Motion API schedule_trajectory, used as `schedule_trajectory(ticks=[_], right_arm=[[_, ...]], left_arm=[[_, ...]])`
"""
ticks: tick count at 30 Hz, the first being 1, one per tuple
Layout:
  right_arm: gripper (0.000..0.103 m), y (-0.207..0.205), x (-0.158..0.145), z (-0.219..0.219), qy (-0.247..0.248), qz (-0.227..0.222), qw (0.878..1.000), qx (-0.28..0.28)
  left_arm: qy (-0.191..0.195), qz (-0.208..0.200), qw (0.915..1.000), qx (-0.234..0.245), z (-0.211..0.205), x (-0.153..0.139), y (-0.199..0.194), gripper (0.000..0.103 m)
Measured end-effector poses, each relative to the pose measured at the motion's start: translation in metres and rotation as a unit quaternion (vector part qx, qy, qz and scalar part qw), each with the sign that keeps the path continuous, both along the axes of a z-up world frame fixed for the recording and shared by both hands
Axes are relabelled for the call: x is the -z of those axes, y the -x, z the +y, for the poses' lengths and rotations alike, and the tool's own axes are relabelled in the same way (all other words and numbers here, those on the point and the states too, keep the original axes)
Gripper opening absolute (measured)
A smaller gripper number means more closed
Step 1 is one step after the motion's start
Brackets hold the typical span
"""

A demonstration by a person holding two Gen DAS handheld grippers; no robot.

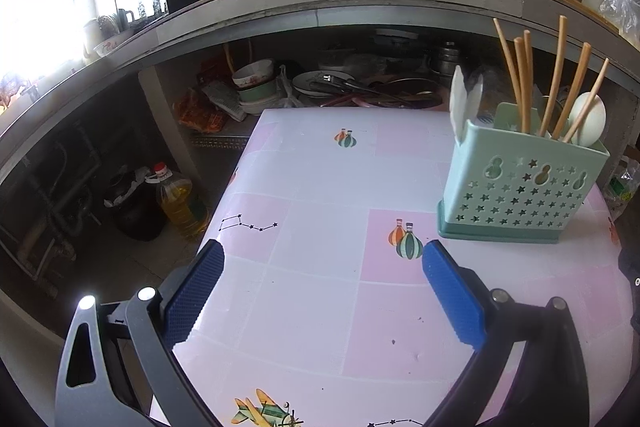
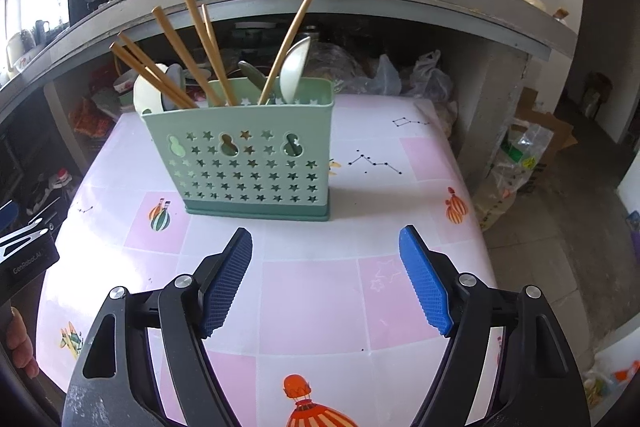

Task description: Organize utensils

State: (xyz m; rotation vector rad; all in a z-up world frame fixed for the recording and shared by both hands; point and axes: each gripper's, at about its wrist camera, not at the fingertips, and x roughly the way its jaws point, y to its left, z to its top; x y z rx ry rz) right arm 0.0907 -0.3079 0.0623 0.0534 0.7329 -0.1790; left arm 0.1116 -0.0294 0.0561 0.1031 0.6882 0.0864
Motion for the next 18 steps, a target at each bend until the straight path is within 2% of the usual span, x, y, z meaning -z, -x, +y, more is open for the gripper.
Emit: schedule_trajectory(ticks=[18], right_arm=[[0.073, -0.001, 0.0013, 0.0066, 0.003, 0.004, 1.0, -0.006]], left_arm=[[0.005, 0.009, 0.9999, -0.012, 0.0073, 0.0042, -0.004, 0.097]])
